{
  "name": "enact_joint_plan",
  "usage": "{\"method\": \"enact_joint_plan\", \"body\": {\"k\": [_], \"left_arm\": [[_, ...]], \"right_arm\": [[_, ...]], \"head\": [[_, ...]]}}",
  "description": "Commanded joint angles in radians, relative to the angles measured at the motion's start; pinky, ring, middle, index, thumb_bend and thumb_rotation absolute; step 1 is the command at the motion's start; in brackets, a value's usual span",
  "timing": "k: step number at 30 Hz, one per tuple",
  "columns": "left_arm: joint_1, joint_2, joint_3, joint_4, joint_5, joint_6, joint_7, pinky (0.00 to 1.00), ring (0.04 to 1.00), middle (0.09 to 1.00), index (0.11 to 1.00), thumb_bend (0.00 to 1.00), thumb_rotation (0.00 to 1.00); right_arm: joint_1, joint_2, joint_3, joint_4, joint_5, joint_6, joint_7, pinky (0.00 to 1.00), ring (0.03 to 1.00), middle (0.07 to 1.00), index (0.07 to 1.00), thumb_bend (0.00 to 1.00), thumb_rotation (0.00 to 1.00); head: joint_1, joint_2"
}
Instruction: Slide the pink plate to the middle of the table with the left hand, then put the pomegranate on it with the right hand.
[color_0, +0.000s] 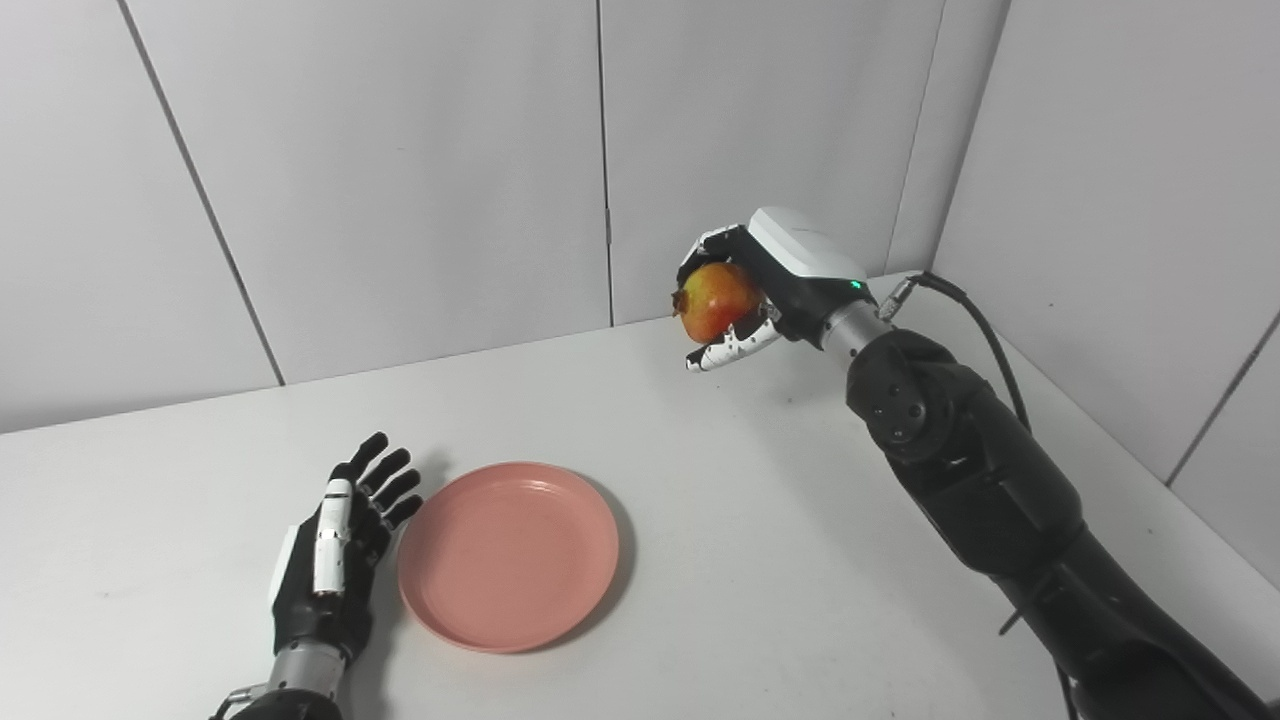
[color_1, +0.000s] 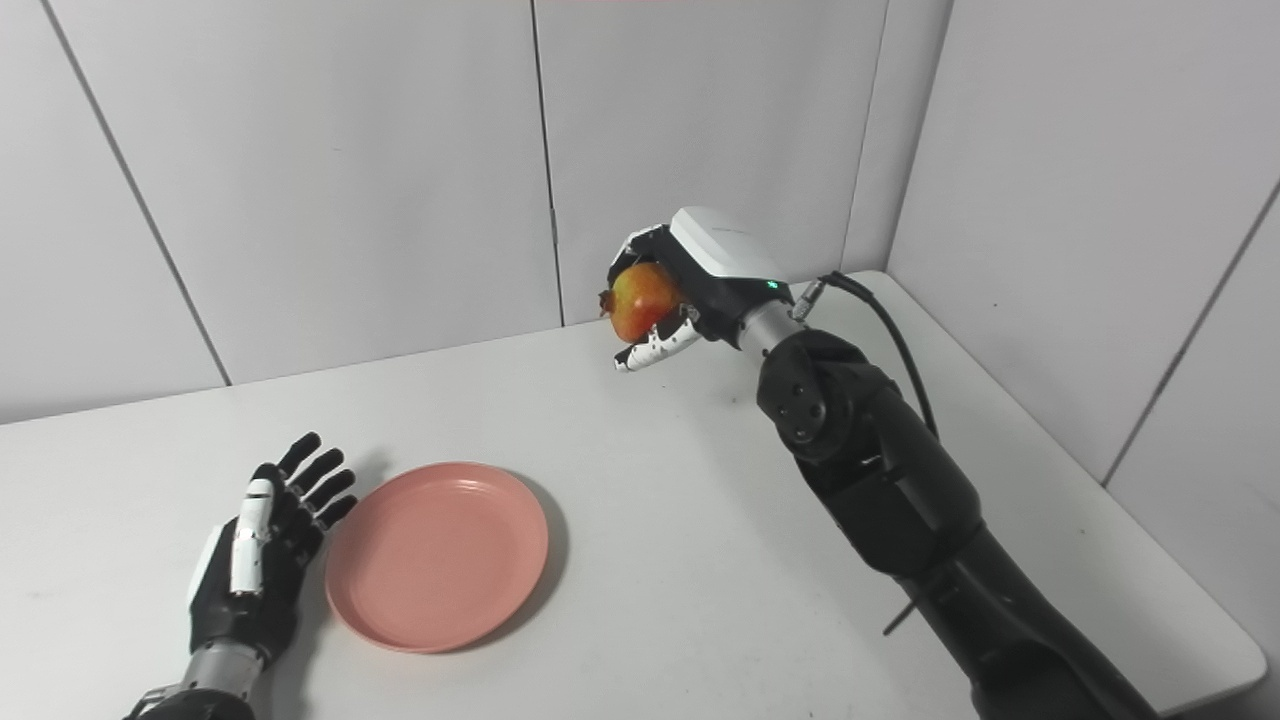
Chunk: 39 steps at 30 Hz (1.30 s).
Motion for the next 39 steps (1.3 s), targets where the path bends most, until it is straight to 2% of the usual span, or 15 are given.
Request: {"method": "enact_joint_plan", "body": {"k": [1, 3, 6, 12, 13, 14, 15, 18, 21, 27, 30, 35, 39], "left_arm": [[0.009, -0.018, -0.012, 0.002, 0.016, 0.054, 0.020, 0.80, 0.827, 0.842, 0.836, 0.40, 1.00], [0.009, -0.027, -0.015, -0.003, 0.022, 0.061, 0.030, 0.80, 0.824, 0.837, 0.831, 0.40, 1.00], [0.007, -0.036, -0.022, 0.002, 0.034, 0.055, 0.037, 0.80, 0.826, 0.838, 0.829, 0.40, 1.00], [0.004, -0.054, -0.038, 0.005, 0.059, 0.045, 0.053, 0.80, 0.829, 0.842, 0.835, 0.38, 1.00], [0.003, -0.057, -0.039, 0.006, 0.061, 0.044, 0.058, 0.80, 0.830, 0.843, 0.835, 0.38, 1.00], [0.001, -0.062, -0.042, 0.006, 0.064, 0.044, 0.063, 0.79, 0.827, 0.840, 0.832, 0.37, 1.00], [0.000, -0.066, -0.043, 0.007, 0.066, 0.045, 0.067, 0.79, 0.827, 0.840, 0.830, 0.37, 1.00], [-0.003, -0.081, -0.048, 0.010, 0.078, 0.037, 0.079, 0.79, 0.827, 0.840, 0.827, 0.36, 1.00], [-0.005, -0.095, -0.051, 0.012, 0.090, 0.027, 0.092, 0.79, 0.823, 0.836, 0.822, 0.36, 1.00], [-0.012, -0.122, -0.049, 0.025, 0.109, 0.014, 0.116, 0.80, 0.825, 0.842, 0.834, 0.36, 1.00], [-0.015, -0.129, -0.047, 0.030, 0.111, 0.002, 0.119, 0.80, 0.826, 0.842, 0.834, 0.35, 1.00], [-0.018, -0.138, -0.044, 0.034, 0.119, -0.013, 0.134, 0.80, 0.826, 0.843, 0.832, 0.35, 1.00], [-0.020, -0.147, -0.038, 0.037, 0.122, -0.033, 0.149, 0.80, 0.832, 0.842, 0.822, 0.35, 1.00]], "right_arm": [[-0.036, 0.020, 0.008, -0.041, -0.024, -0.017, -0.003, 0.40, 0.479, 0.548, 0.493, 0.50, 0.13], [-0.034, 0.039, 0.021, -0.049, -0.031, -0.027, -0.001, 0.35, 0.427, 0.509, 0.493, 0.50, 0.13], [-0.033, 0.077, 0.047, -0.053, -0.043, -0.043, 0.002, 0.35, 0.432, 0.511, 0.493, 0.50, 0.13], [-0.038, 0.130, 0.100, -0.031, -0.075, -0.079, -0.002, 0.29, 0.364, 0.465, 0.493, 0.50, 0.13], [-0.037, 0.135, 0.104, -0.031, -0.078, -0.078, 0.001, 0.35, 0.404, 0.482, 0.493, 0.50, 0.13], [-0.037, 0.139, 0.108, -0.031, -0.079, -0.080, 0.006, 0.45, 0.456, 0.505, 0.493, 0.50, 0.13], [-0.036, 0.143, 0.112, -0.030, -0.077, -0.087, 0.009, 0.50, 0.478, 0.519, 0.493, 0.50, 0.14], [-0.027, 0.155, 0.124, -0.026, -0.077, -0.106, 0.007, 0.37, 0.437, 0.513, 0.493, 0.50, 0.13], [-0.025, 0.165, 0.139, -0.017, -0.091, -0.118, 0.009, 0.36, 0.439, 0.520, 0.494, 0.50, 0.13], [-0.017, 0.204, 0.183, 0.048, -0.089, -0.179, -0.005, 0.26, 0.344, 0.446, 0.492, 0.50, 0.13], [-0.011, 0.221, 0.202, 0.074, -0.090, -0.196, -0.001, 0.26, 0.347, 0.445, 0.492, 0.50, 0.13], [-0.013, 0.248, 0.233, 0.125, -0.115, -0.189, 0.015, 0.31, 0.391, 0.483, 0.493, 0.50, 0.13], [-0.021, 0.267, 0.248, 0.177, -0.126, -0.188, 0.025, 0.30, 0.387, 0.488, 0.493, 0.50, 0.13]], "head": [[0.029, 0.004], [0.052, 0.006], [0.078, 0.008], [0.159, 0.017], [0.159, 0.017], [0.192, 0.020], [0.192, 0.020], [0.238, 0.022], [0.258, 0.024], [0.300, 0.025], [0.310, 0.029], [0.321, 0.036], [0.328, 0.039]]}}
